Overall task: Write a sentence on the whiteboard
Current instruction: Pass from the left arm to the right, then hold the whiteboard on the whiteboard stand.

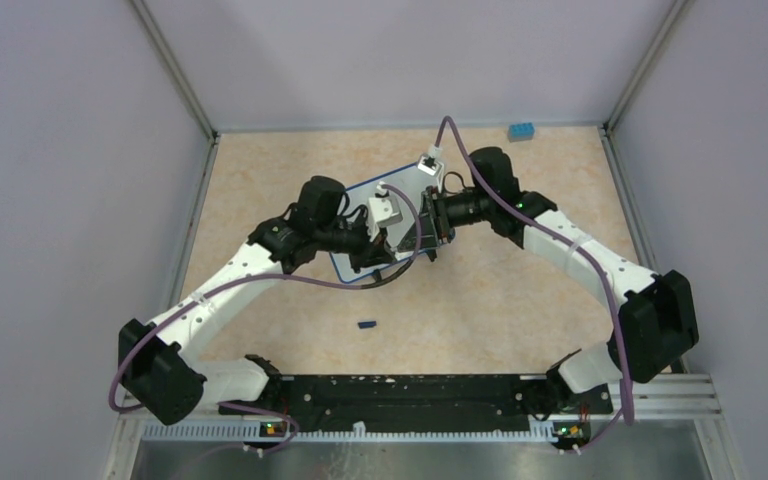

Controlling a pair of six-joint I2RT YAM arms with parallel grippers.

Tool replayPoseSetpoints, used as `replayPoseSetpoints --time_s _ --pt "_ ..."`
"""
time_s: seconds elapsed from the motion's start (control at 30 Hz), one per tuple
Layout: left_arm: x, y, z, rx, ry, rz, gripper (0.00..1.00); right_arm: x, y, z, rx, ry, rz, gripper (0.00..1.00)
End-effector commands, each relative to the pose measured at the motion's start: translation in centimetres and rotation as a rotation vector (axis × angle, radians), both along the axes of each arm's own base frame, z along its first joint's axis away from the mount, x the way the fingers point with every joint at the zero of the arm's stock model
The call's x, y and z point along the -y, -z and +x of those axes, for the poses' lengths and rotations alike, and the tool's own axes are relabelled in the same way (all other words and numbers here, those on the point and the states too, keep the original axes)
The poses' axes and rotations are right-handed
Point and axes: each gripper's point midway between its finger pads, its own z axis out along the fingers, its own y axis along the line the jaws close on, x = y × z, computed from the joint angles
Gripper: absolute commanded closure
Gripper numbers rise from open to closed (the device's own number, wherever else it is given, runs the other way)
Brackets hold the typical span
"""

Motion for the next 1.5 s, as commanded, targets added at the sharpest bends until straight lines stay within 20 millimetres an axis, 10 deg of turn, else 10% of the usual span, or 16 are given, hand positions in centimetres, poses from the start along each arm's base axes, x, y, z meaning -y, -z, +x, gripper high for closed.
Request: replayPoseSetpoints --time_s 0.0,0.2,0.37,0.63,0.8,1.0,1.2,1.47 --pt "0.0 -1.6 0.8 0.040 -0.028 -0.047 1.00 -0.1 -1.5 -0.7 0.037 -0.011 0.035 0.61" --pt "0.0 -1.7 0.8 0.030 -0.024 -0.052 1.00 -0.2 -1.9 -0.5 0.041 -0.013 0.044 0.70" --pt "0.2 -1.6 0.7 0.017 -0.012 -0.054 1.00 -0.3 -1.8 -0.3 0.051 -0.012 0.045 1.00" --pt "-0.6 -1.6 1.3 -0.043 -0.037 -0.083 0.91 -0.4 -1.8 0.3 0.097 -0.010 0.043 1.00" --pt "-1.5 -3.0 1.1 -0.047 -0.025 -0.120 0.33 -0.1 -1.6 1.5 0.131 0.035 0.034 1.00" --pt "-5.6 -5.6 2.4 -0.085 -0.090 -0.227 0.20 1.0 -2.7 5.9 0.281 0.203 0.047 1.00" --pt "-12.1 -6.0 7.9 -0.002 -0.448 -0.201 0.18 1.2 -5.2 8.8 0.444 0.299 0.047 1.00" --pt "-17.7 -3.1 13.2 -0.034 -0.696 -0.134 0.18 2.1 -6.4 11.6 0.425 0.504 0.050 1.00"
